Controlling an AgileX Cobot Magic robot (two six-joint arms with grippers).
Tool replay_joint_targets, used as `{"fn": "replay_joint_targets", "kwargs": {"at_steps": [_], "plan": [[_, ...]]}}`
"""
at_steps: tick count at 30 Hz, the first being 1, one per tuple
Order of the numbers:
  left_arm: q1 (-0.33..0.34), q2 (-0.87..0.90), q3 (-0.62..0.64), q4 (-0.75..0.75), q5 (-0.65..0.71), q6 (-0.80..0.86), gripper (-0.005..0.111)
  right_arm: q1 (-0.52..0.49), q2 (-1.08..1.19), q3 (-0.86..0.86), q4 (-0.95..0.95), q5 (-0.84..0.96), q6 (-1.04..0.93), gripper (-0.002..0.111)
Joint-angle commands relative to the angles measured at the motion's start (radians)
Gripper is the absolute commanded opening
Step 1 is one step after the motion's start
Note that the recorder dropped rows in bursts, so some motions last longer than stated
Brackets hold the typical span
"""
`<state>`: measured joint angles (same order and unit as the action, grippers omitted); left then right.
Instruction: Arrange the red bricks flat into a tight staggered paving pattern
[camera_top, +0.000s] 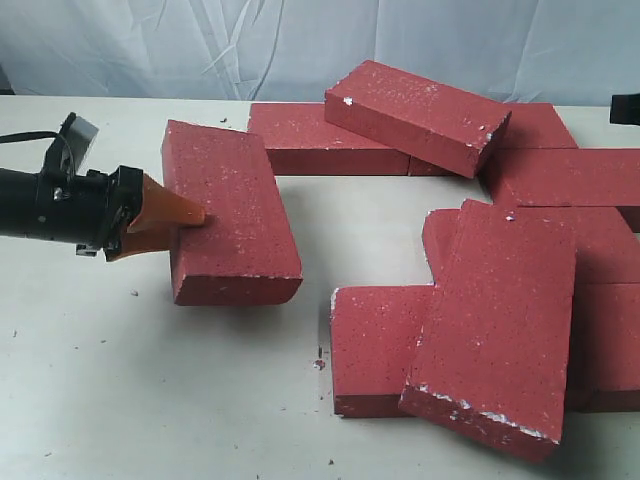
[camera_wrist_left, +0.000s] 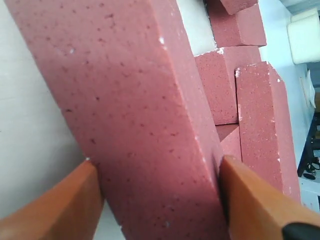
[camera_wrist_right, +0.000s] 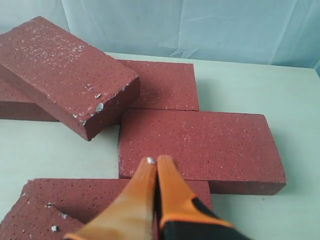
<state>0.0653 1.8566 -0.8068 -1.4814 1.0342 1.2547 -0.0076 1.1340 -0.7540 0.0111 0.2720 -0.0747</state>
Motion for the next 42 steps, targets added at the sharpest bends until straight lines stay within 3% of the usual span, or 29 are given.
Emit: {"fn": "replay_joint_targets", "kwargs": {"at_steps": [1,4,9,12,15,22,25,28,32,33,38,42], "plan": [[0.003,-0.007,0.006,0.009,-0.007,-0.013,0.011,-0.002,0.000,0.004,0.003,-0.015,-0.005,-0.001],[0.003,-0.007,0.006,0.031,-0.023,-0.013,0.032,-0.002,0.000,0.004,0.003,-0.015,-0.005,-0.001],[0.003,-0.007,0.006,0.112,-0.096,-0.028,0.085,-0.002,0.000,0.004,0.003,-0.017,-0.005,-0.001],[0.003,-0.007,0.002,0.170,-0.166,-0.056,0.100,-0.002,0.000,0.004,0.003,-0.017,-0.005,-0.001],[0.012,-0.007,-0.026,0.263,-0.202,-0.142,0.102,-0.002,0.000,0.004,0.003,-0.017,-0.005,-0.001],[0.059,-0.069,-0.135,0.555,-0.207,-0.423,0.096,-0.002,0.000,0.004,0.025,-0.017,-0.005,-0.001],[0.071,-0.135,-0.158,0.581,-0.267,-0.444,0.083,0.023,0.000,0.004,0.025,-0.021,-0.007,-0.001],[0.071,-0.203,-0.133,0.561,-0.423,-0.412,0.055,0.091,0.000,0.004,0.025,-0.055,-0.011,-0.001],[0.071,-0.281,-0.043,0.450,-0.623,-0.181,0.005,0.221,0.014,0.000,0.025,-0.109,-0.036,-0.001],[0.071,-0.289,-0.029,0.414,-0.649,-0.128,0.001,0.260,0.021,-0.003,0.025,-0.119,-0.049,-0.001],[0.071,-0.279,-0.019,0.365,-0.672,0.011,0.000,0.426,0.099,-0.063,0.019,-0.088,-0.079,-0.001],[0.071,-0.232,-0.066,0.305,-0.694,0.104,0.000,0.513,0.203,-0.170,0.019,0.047,-0.096,-0.001]]}}
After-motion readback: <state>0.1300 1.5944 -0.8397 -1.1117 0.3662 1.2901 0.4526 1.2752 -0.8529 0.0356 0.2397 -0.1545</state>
